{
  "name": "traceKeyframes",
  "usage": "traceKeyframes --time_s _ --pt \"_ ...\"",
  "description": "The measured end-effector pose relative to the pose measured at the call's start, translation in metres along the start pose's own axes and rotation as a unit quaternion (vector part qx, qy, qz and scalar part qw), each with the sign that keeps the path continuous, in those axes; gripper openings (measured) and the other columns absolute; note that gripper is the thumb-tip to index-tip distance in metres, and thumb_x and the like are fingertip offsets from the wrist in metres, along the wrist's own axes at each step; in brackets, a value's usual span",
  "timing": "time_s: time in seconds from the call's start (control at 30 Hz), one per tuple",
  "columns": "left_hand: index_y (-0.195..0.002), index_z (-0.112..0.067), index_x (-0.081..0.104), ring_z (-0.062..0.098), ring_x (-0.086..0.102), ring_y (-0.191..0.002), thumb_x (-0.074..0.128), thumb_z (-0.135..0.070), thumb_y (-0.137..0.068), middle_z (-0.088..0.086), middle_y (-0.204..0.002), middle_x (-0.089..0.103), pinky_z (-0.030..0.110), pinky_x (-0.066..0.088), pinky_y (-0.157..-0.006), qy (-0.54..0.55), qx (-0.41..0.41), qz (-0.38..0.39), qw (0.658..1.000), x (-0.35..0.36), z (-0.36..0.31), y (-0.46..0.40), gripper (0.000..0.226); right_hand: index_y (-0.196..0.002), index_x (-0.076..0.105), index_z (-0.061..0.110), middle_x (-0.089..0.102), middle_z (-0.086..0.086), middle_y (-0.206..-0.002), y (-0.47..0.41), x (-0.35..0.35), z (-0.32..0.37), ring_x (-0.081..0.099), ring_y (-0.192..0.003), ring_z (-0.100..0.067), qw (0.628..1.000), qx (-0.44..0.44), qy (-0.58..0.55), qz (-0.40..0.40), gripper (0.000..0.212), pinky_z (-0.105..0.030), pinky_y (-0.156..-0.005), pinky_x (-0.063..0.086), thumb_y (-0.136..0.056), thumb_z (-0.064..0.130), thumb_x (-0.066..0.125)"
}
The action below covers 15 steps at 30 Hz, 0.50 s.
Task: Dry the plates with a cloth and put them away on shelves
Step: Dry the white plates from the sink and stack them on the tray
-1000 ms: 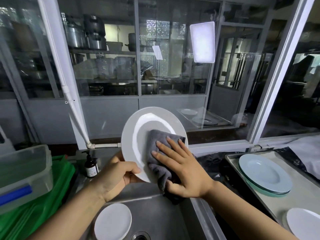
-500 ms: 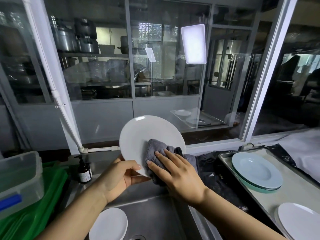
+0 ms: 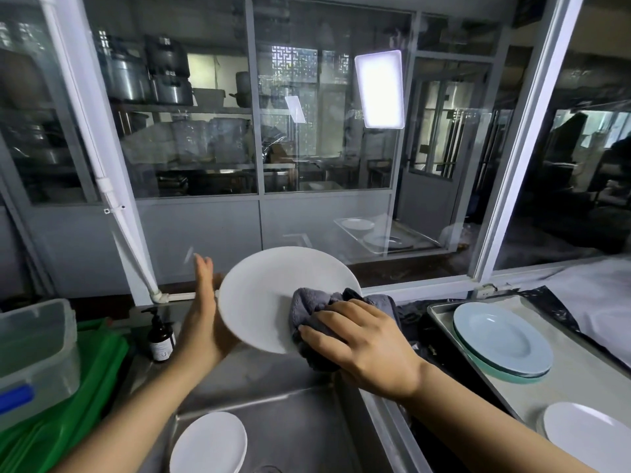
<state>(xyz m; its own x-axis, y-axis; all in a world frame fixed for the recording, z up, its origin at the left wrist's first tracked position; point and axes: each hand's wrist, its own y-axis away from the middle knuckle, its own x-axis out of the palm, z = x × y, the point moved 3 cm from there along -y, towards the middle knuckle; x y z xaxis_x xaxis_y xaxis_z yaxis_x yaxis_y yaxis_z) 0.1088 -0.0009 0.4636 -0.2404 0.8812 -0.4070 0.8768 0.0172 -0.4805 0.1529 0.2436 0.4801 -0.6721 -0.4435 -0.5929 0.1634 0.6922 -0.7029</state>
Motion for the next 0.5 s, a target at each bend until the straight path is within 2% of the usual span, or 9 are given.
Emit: traceKeyframes --time_s 0.07,0.1,0.17,0.2,0.27,0.33,0.4,0.43,0.5 --pt "-0.138 -0.042 0.049 0.008 0.046 -0.133 0.059 -0.063 -0.085 -0.007 -0.145 0.050 0.040 0.028 -0.117 -0.149 0.109 -0.038 0.982 -0.012 0.001 -0.004 0.058 -0.123 0.057 0.017 0.068 -0.008 -0.106 0.001 -0.002 -0.001 0.064 -0.089 -0.030 1.000 -0.011 0.002 -0.004 0.026 -0.039 -0.074 0.051 -0.097 0.016 0.058" --pt "-0.135 -0.033 0.056 0.017 0.043 -0.137 0.068 -0.040 -0.088 0.002 -0.145 0.050 0.041 0.024 -0.118 -0.187 0.174 -0.024 0.967 -0.015 -0.003 -0.006 0.050 -0.123 0.057 0.017 0.068 -0.008 -0.108 0.001 -0.003 -0.003 0.064 -0.090 -0.029 1.000 -0.014 -0.001 -0.006 0.026 -0.039 -0.076 0.052 -0.097 0.018 0.057" --pt "-0.122 -0.020 0.068 0.026 0.042 -0.137 0.072 -0.007 -0.083 0.001 -0.136 0.058 0.047 0.021 -0.118 -0.308 0.297 0.006 0.904 -0.013 -0.010 -0.012 0.042 -0.126 0.056 0.017 0.068 -0.009 -0.113 0.005 -0.005 -0.009 0.065 -0.096 -0.030 1.000 -0.015 -0.002 -0.006 0.029 -0.039 -0.080 0.052 -0.097 0.020 0.057" --pt "-0.116 -0.021 0.071 0.024 0.047 -0.133 0.067 -0.011 -0.086 -0.002 -0.129 0.063 0.048 0.023 -0.117 -0.304 0.314 0.047 0.898 -0.013 -0.007 -0.014 0.032 -0.129 0.055 0.017 0.067 -0.010 -0.117 0.007 -0.004 -0.013 0.064 -0.102 -0.031 1.000 -0.006 -0.004 -0.003 0.033 -0.039 -0.085 0.052 -0.096 0.019 0.057" --pt "-0.106 -0.040 0.073 0.011 0.061 -0.116 0.066 -0.035 -0.084 -0.010 -0.111 0.072 0.038 0.037 -0.107 -0.218 0.248 0.111 0.938 -0.012 -0.007 -0.010 0.024 -0.136 0.051 0.017 0.061 -0.012 -0.129 0.008 -0.002 -0.024 0.059 -0.116 -0.032 0.998 0.047 -0.029 -0.011 0.046 -0.041 -0.097 0.048 -0.091 0.014 0.061" --pt "-0.083 -0.043 0.075 0.006 0.068 -0.074 0.076 -0.045 -0.068 -0.013 -0.074 0.074 0.027 0.050 -0.070 -0.151 0.059 0.089 0.983 -0.007 -0.014 -0.003 0.015 -0.139 0.046 0.017 0.053 -0.010 -0.137 0.006 0.002 -0.038 0.052 -0.125 -0.028 0.984 0.144 -0.092 -0.046 0.056 -0.037 -0.105 0.043 -0.086 0.009 0.062" --pt "-0.052 -0.011 0.060 0.008 0.043 -0.041 0.086 -0.043 -0.062 -0.008 -0.041 0.051 0.026 0.031 -0.044 -0.124 -0.075 0.046 0.988 0.004 -0.015 0.003 0.042 -0.140 0.042 0.023 0.047 -0.003 -0.141 0.001 0.007 -0.050 0.047 -0.130 -0.021 0.956 0.238 -0.156 -0.068 0.068 -0.033 -0.106 0.040 -0.078 0.004 0.063" --pt "-0.043 -0.010 0.048 0.006 0.032 -0.037 0.089 -0.034 -0.063 -0.008 -0.035 0.040 0.024 0.023 -0.041 -0.101 -0.115 0.037 0.988 0.010 -0.020 0.008 0.052 -0.141 0.040 0.026 0.045 0.000 -0.144 -0.002 0.011 -0.052 0.044 -0.132 -0.019 0.946 0.262 -0.179 -0.064 0.076 -0.033 -0.106 0.038 -0.074 0.001 0.065" --pt "-0.044 -0.012 0.048 0.003 0.031 -0.033 0.088 -0.018 -0.067 -0.009 -0.034 0.041 0.019 0.025 -0.040 -0.045 -0.122 0.031 0.991 0.022 -0.032 0.012 0.046 -0.143 0.035 0.031 0.037 0.003 -0.150 -0.009 0.021 -0.049 0.034 -0.140 -0.016 0.939 0.269 -0.210 -0.048 0.083 -0.034 -0.111 0.032 -0.073 0.001 0.067"
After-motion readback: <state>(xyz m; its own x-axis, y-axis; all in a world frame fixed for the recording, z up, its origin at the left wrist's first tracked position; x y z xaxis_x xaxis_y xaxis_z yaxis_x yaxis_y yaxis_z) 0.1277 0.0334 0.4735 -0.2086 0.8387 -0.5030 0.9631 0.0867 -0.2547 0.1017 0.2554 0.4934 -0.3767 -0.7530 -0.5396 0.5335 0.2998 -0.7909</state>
